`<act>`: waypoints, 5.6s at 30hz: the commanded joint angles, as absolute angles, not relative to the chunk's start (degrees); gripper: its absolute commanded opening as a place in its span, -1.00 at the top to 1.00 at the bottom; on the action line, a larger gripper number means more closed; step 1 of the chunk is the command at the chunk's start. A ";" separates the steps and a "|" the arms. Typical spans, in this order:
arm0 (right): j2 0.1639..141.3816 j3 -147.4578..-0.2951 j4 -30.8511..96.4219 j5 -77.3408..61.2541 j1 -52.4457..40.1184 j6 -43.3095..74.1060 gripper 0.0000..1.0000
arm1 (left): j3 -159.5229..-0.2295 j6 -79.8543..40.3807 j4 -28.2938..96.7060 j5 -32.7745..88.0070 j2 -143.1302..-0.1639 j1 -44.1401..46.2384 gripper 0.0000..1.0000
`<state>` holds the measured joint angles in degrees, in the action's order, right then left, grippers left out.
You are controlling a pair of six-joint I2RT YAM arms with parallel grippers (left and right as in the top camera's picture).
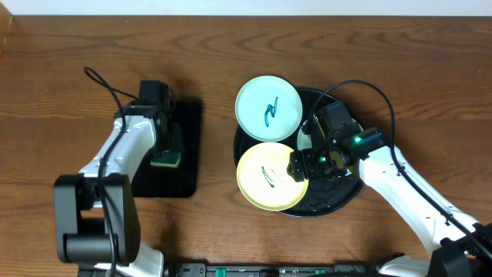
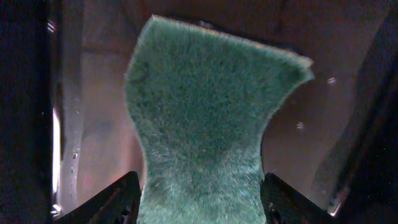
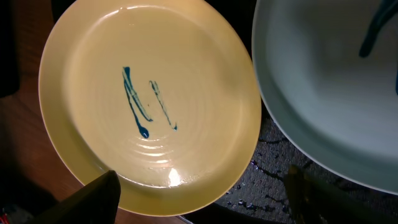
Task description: Clean dirty plates on tray and stack at the side
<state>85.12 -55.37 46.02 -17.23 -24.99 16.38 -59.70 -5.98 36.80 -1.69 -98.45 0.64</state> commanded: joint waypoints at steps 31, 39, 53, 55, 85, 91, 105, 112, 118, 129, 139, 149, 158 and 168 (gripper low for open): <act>85.41 -56.47 46.06 -16.91 -25.58 17.32 -0.69 | -60.40 -5.89 36.99 -2.22 -97.93 0.56 0.24; 85.41 -56.47 46.06 -16.91 -25.58 17.32 -0.69 | -60.38 -5.89 37.17 -2.20 -97.60 0.56 0.08; 85.41 -56.47 46.11 -16.91 -25.58 17.34 -0.69 | -59.51 -5.91 36.73 -2.20 -98.96 0.54 0.13; 85.41 -56.47 46.13 -16.93 -25.58 17.34 -0.69 | -59.20 -5.91 36.29 -2.20 -99.04 0.56 0.19; 85.41 -56.45 47.13 -16.91 -25.58 17.32 -0.69 | -55.13 -8.27 32.51 -2.20 -105.25 0.54 0.85; 85.41 -56.45 47.18 -16.25 -25.58 17.32 -0.69 | -58.26 -8.27 35.70 -2.17 -97.65 0.54 0.85; 85.41 -56.45 47.16 -14.79 -25.58 17.32 -0.69 | -58.26 -8.25 37.87 -2.15 -86.83 0.56 0.86; 85.41 -56.47 47.11 -14.11 -25.58 17.32 -0.70 | -58.24 -8.25 38.76 -2.15 -86.83 0.56 0.85; 85.41 -56.47 46.72 -13.74 -25.61 17.30 -0.75 | -58.24 -8.25 38.96 -2.15 -86.83 0.56 0.86; 85.41 -56.38 46.52 -13.76 -25.61 17.32 -0.44 | -58.19 -8.27 38.98 -2.15 -86.83 0.56 0.86; 85.43 -53.71 46.04 -13.98 -25.61 17.37 -0.34 | -58.19 -8.27 38.96 -2.15 -86.83 0.56 0.85; 85.52 -48.34 39.88 -16.82 -25.61 19.75 -0.07 | -58.19 -8.27 38.96 -2.15 -86.83 0.56 0.85; 85.54 -43.24 34.15 -16.53 -25.61 25.30 0.07 | -58.19 -8.27 38.96 -2.15 -86.83 0.56 0.85; 85.54 -38.61 28.86 -16.56 -25.63 31.03 0.47 | -58.19 -8.27 38.96 -2.15 -86.83 0.56 0.85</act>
<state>85.12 -39.88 29.80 -16.14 -24.99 27.64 -57.98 -7.70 38.83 -1.85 -87.00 0.64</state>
